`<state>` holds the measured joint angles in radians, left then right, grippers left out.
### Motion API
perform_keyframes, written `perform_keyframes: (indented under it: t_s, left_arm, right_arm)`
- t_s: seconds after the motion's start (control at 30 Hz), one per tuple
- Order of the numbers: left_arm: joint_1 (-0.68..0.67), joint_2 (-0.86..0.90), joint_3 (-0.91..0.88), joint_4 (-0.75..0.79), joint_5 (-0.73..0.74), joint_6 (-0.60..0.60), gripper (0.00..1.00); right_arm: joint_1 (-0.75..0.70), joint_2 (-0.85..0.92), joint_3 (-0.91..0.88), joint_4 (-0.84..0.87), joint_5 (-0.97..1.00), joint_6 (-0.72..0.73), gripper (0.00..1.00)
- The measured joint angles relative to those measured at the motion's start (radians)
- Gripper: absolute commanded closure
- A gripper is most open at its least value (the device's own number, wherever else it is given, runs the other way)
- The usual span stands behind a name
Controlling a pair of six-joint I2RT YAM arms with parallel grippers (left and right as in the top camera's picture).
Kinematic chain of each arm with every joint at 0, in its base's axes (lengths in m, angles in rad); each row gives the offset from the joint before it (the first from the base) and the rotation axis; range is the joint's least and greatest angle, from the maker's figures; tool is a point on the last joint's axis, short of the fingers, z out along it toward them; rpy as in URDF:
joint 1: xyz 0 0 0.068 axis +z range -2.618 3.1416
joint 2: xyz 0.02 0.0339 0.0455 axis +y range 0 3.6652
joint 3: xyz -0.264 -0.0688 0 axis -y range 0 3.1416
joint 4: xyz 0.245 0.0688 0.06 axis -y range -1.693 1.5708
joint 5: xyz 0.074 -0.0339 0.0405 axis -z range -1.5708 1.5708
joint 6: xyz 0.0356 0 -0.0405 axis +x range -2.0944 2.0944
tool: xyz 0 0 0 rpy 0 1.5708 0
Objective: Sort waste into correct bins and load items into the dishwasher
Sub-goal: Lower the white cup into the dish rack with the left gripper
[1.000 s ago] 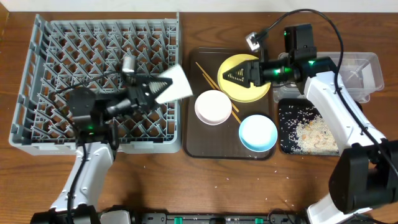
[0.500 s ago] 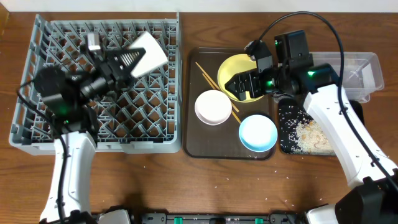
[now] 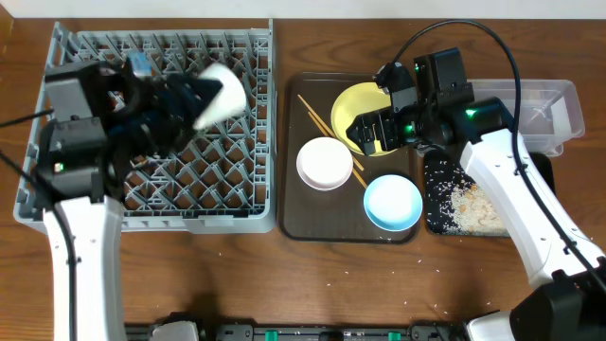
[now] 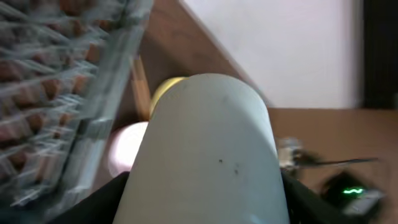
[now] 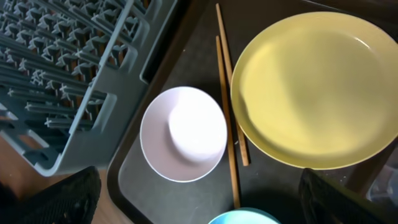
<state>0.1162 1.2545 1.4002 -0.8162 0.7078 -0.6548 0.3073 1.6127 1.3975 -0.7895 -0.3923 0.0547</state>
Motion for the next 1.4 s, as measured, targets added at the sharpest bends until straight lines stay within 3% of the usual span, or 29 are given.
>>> perform_keyframes:
  t_s: [0.2,0.47,0.97,1.33,1.4]
  left_arm:
    - [-0.191,-0.072,0.058,-0.269,-0.375,0.093,0.86]
    - [-0.343,0.071,0.057,-0.418,-0.623,0.109,0.86]
    - [-0.395,0.404,0.057,-0.515,-0.685,0.106,0.86]
    - [-0.401,0.474,0.004,-0.437,-0.684,0.110,0.83]
    - [-0.401,0.474,-0.002,-0.431,-0.685,0.110,0.78]
  right_arm:
    - [0.000,0.000,0.000,-0.009,0.005,0.000,0.01]
    - [0.000,0.000,0.000,-0.037,0.008,-0.023,0.01]
    - [0.000,0.000,0.000,-0.064,0.019,-0.038,0.01]
    - [0.000,0.000,0.000,-0.067,0.024,-0.038,0.01]
    - [0.000,0.000,0.000,-0.068,0.024,-0.038,0.01]
